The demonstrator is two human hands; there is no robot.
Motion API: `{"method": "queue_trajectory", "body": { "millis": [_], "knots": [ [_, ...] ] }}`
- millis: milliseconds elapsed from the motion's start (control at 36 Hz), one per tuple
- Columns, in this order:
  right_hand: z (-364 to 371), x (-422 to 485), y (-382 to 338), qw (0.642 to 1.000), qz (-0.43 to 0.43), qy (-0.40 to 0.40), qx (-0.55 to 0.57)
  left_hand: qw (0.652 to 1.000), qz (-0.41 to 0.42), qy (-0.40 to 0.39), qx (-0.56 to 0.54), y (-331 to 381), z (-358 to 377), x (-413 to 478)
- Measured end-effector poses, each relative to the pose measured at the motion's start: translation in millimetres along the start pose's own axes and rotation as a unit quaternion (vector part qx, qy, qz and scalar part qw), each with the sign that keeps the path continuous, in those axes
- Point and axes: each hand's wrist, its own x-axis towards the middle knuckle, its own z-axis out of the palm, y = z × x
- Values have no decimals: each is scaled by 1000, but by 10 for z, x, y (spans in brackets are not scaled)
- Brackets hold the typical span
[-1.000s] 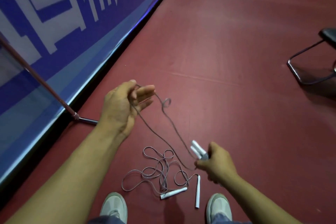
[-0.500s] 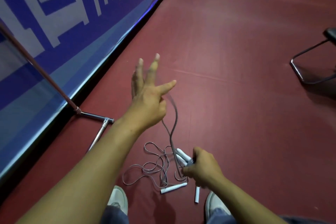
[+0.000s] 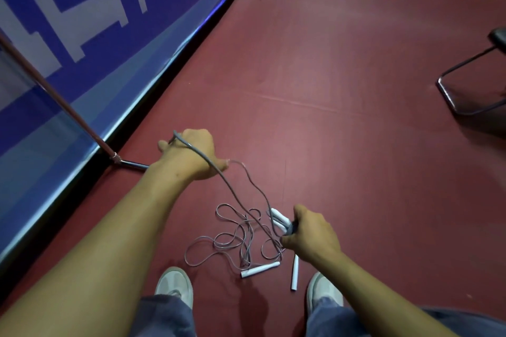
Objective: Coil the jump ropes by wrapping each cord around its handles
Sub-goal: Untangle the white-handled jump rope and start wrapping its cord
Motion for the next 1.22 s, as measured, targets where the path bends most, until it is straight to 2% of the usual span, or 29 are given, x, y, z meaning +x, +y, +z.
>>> {"method": "queue_trajectory", "body": {
  "millis": [83, 194, 278, 306, 333, 389, 444, 500, 556, 583, 611, 639, 694, 750, 806, 861, 917, 972, 1028, 1056, 1167, 1222],
  "knots": [
    [-31, -10, 38, 1000, 10, 4, -3, 995, -19, 51, -79, -30, -26, 17],
    [-103, 20, 132, 999, 38, -4, 5, 989, -23, 132, -69, -86, 2, -16],
    [-134, 38, 184, 999, 50, 11, 15, 962, 109, 223, -113, -184, 148, 80],
    [-136, 45, 190, 998, 56, 16, 32, 955, 165, 208, -133, -203, 202, 107],
    [-136, 52, 190, 997, 63, 18, 50, 955, 210, 149, -148, -207, 245, 114],
    [-155, 78, 189, 992, 75, 28, 97, 959, 229, -56, -159, -174, 254, 16],
    [-209, 108, 185, 984, 80, 52, 150, 929, 257, -204, -172, -172, 265, -78],
    [-293, 121, 164, 974, 85, 71, 196, 881, 280, -271, -270, -204, 290, -140],
    [-371, 135, 157, 962, 97, 84, 241, 829, 241, -325, -386, -230, 267, -191],
    [-406, 143, 156, 957, 102, 92, 256, 818, 211, -347, -408, -246, 268, -203],
    [-435, 150, 153, 954, 104, 100, 263, 820, 181, -370, -397, -261, 277, -213],
    [-463, 156, 156, 952, 102, 109, 266, 839, 149, -395, -345, -269, 285, -220],
    [-510, 157, 155, 950, 98, 116, 273, 889, 91, -427, -141, -318, 296, -231],
    [-538, 157, 135, 952, 83, 120, 270, 908, 33, -413, 58, -355, 294, -252],
    [-538, 149, 88, 958, 62, 123, 251, 935, 23, -334, 115, -361, 320, -198],
    [-525, 131, 20, 963, 36, 121, 238, 977, 58, -193, 70, -313, 368, -112],
    [-513, 125, -36, 964, 17, 119, 236, 990, 107, -67, -55, -198, 409, -78],
    [-528, 119, -98, 967, 4, 110, 231, 963, 190, -16, -190, -6, 379, -153],
    [-583, 102, -175, 969, -13, 92, 231, 924, 262, -16, -278, 205, 340, -273],
    [-613, 90, -219, 967, -24, 82, 238, 909, 269, -26, -317, 307, 329, -331],
    [-701, 41, -312, 956, -87, 38, 278, 861, 177, -84, -470, 568, 394, -420],
    [-719, 17, -326, 956, -111, 13, 270, 853, 135, -90, -495, 611, 419, -424]
  ]
}}
